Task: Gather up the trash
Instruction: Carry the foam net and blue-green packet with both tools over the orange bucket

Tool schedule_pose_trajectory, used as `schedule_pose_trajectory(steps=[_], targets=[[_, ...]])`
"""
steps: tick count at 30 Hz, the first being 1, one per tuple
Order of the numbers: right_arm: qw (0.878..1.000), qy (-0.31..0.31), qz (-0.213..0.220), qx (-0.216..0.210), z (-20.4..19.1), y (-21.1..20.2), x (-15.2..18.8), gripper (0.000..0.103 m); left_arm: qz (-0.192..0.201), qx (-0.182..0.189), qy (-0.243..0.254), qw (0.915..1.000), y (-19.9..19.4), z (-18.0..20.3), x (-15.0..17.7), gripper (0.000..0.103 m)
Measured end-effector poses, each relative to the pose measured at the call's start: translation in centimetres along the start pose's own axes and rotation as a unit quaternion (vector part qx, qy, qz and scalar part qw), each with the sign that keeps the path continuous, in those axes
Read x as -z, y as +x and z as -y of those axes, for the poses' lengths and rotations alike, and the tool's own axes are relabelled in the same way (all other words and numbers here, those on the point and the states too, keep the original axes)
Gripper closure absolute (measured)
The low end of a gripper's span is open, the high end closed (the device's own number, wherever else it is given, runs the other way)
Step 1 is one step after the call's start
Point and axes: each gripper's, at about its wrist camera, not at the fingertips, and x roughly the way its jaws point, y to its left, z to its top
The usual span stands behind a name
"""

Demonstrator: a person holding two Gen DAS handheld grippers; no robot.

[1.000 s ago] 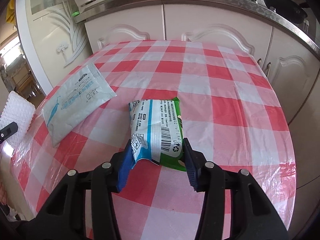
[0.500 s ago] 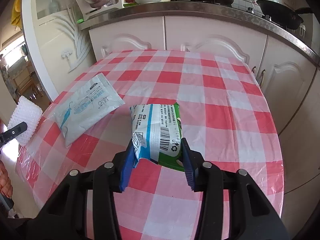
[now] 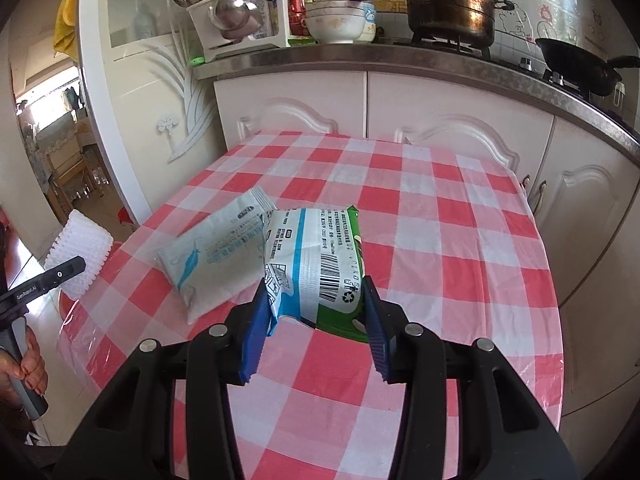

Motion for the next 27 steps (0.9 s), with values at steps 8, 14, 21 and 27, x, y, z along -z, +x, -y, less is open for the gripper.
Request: schedule_pose_trajectory(steps=[8,14,21,27], targets=[[0.999,-0.027,0.006,-0.044,-3.8,0.1,-1.5,0.058,0.012,-0.016,-0.02,0.9996,-0.8,-2.2,-0.2,0.064],[0.994,-0.059,-0.002,-0.093,-8.0,1.0,-2.2,0.058,0.02,-0.035,-0.039,0.9984,-1.4,-4.7,-0.1,0.064],[0.98,-0.099,-0.021,-0.169,-14.2,2.6,-3.2,0.058,0.031,-0.068,-0.07,0.9948,-2.3,-8.3,-0.2,0.064],[0.964,-0.149,-0.033,-0.216,-19.7,3.9,-3.7,0.058,0.045,-0.099,-0.098,0.9893,-3.2,-11.8,-0.5,0.064]])
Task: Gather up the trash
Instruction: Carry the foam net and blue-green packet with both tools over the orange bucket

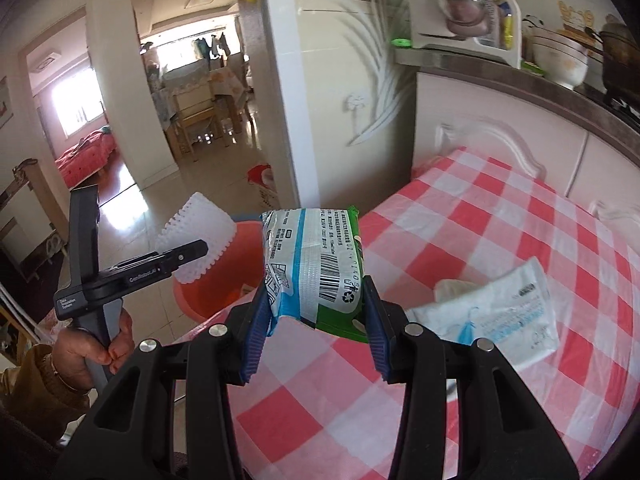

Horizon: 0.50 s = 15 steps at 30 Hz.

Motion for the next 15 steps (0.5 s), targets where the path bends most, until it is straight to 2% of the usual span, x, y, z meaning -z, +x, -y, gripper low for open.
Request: schedule_pose_trajectory(steps=[7,15], targets=[[0.998,-0.044,-0.021,-0.046,-3.9,3.8,-1.7,0.058,0.008,-0.028,-0.023,0.9993,-0.1,-3.1,-0.5,0.064],[0.993,-0.052,-0.054,-0.086,-5.8,8.1,-2.9,0.058,-0.004,-0.055,-0.034,0.9979,1.1,-5.0,-0.5,0.064]])
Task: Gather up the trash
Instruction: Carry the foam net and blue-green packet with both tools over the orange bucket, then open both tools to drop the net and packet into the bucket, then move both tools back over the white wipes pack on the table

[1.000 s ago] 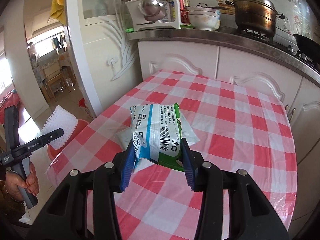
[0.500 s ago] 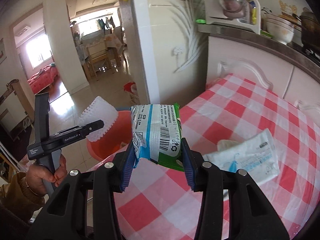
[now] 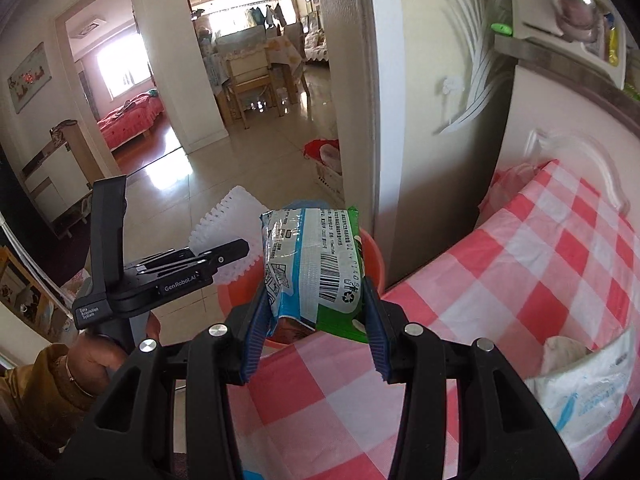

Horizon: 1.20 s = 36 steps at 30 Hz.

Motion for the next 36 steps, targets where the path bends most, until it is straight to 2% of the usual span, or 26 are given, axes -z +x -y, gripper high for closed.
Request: schedule_pose_trajectory(steps=[10,19,22,23,25,27,29,31,32,36], targets=[[0.998,0.004,-0.058,-0.025,0.0,5.5,-1.0,0.058,-0.034,-0.036,0.015,0.9987,3.0,-0.7,0.6,0.064],[0.996,-0.005,-0.083,-0.02,-0.4,7.9,-1.2,0.057,-0.059,-0.056,0.031,0.9962,5.4,-0.6,1.3,0.063],[0.996,-0.004,-0.091,-0.021,-0.6,8.5,-1.5,0.056,-0.067,-0.062,0.032,0.9953,6.0,-0.7,1.5,0.057],[0.995,-0.004,-0.094,-0.022,-0.6,8.7,-1.6,0.055,-0.068,-0.065,0.034,0.995,6.1,-0.8,1.6,0.05],[0.996,-0.002,-0.089,-0.023,-0.5,8.8,-1.7,0.053,-0.072,-0.066,0.035,0.9946,6.5,-0.9,1.7,0.042],[0.996,0.001,-0.089,-0.019,-0.9,8.9,-1.7,0.043,-0.072,-0.062,0.036,0.9948,6.7,-0.8,1.8,0.034],[0.997,0.008,-0.082,-0.013,-0.5,8.7,-1.7,0.035,-0.072,-0.061,0.044,0.9946,6.7,-0.5,1.8,0.029],[0.997,0.021,-0.079,-0.011,0.0,8.5,-1.6,0.031,-0.071,-0.069,0.055,0.9936,6.8,0.0,1.8,0.027],[0.997,0.03,-0.076,-0.008,0.3,8.2,-1.6,0.027,-0.07,-0.071,0.056,0.9934,6.8,0.1,1.7,0.021],[0.997,0.052,-0.062,-0.001,1.2,6.9,-1.3,0.024,-0.071,-0.069,0.046,0.994,6.6,-0.1,1.5,0.019]])
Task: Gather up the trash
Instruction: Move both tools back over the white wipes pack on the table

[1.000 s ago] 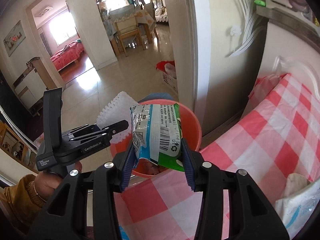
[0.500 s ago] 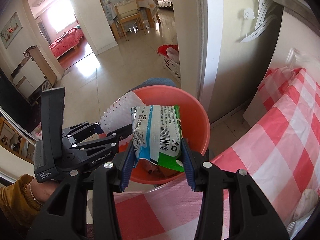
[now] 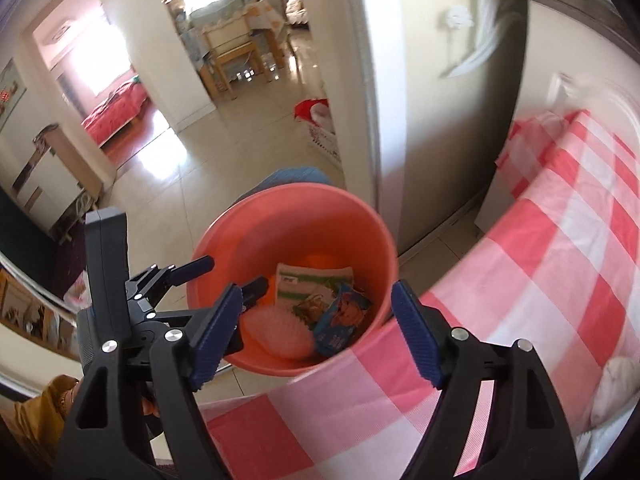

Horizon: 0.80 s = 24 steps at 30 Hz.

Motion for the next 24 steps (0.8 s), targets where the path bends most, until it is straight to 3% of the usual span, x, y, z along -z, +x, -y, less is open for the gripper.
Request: schedule_pose_trajectory(steps=[9,11,24], targets=[[0.999,0.03,0.027,0.013,1.6,-2.4,0.8,0.016,0.001,-0.002,0.004,1.0,-0.7,0.6,-0.3,0.018],[0.999,0.037,0.033,0.012,1.9,-3.0,1.2,0.015,0.006,-0.002,0.008,1.0,-1.1,0.9,-0.4,0.013],[0.995,0.078,0.065,0.026,4.7,-7.2,4.0,0.011,0.014,0.011,0.034,0.9993,-3.3,3.2,-0.6,0.012]])
